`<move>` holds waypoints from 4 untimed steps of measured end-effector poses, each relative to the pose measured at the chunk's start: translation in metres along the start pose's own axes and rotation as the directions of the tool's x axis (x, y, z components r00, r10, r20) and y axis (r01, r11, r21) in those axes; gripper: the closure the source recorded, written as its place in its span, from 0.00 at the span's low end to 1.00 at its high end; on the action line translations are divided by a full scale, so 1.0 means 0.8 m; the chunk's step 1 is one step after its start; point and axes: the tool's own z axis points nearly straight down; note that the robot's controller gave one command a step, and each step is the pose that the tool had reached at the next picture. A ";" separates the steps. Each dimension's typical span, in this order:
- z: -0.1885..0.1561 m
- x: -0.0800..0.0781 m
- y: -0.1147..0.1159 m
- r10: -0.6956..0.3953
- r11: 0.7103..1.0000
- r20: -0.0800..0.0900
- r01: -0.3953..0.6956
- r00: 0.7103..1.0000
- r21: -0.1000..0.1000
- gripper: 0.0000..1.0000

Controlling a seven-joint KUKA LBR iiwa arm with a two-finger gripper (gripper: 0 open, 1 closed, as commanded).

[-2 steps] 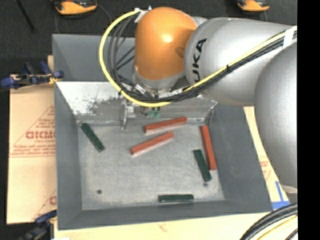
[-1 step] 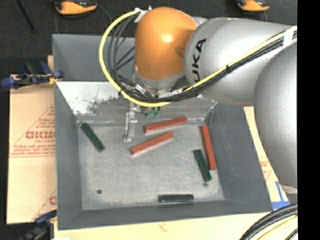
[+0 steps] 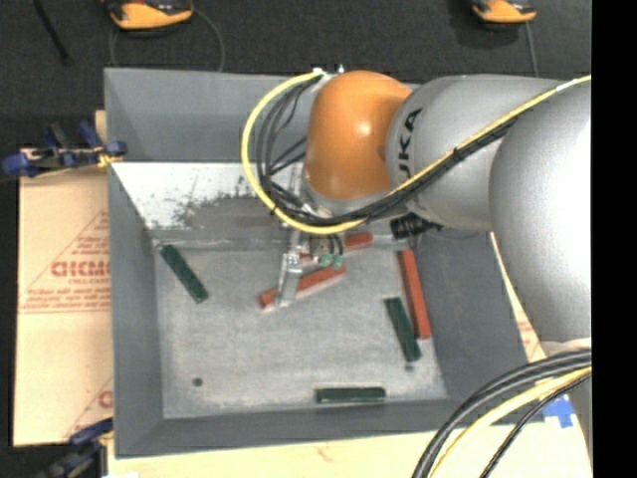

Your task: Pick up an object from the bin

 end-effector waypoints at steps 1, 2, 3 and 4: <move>0.102 0.000 -0.055 0.051 0.999 0.009 -0.051 0.999 -0.005 0.00; 0.094 -0.002 -0.051 0.050 0.999 0.014 -0.050 0.999 -0.009 1.00; -0.034 -0.019 -0.080 0.003 1.000 0.016 -0.003 1.000 -0.002 1.00; -0.027 -0.017 -0.079 0.003 1.000 0.007 -0.003 1.000 -0.003 0.00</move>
Offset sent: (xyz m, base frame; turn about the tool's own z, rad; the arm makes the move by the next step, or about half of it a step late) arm -0.0076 -0.0415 -0.0798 0.0469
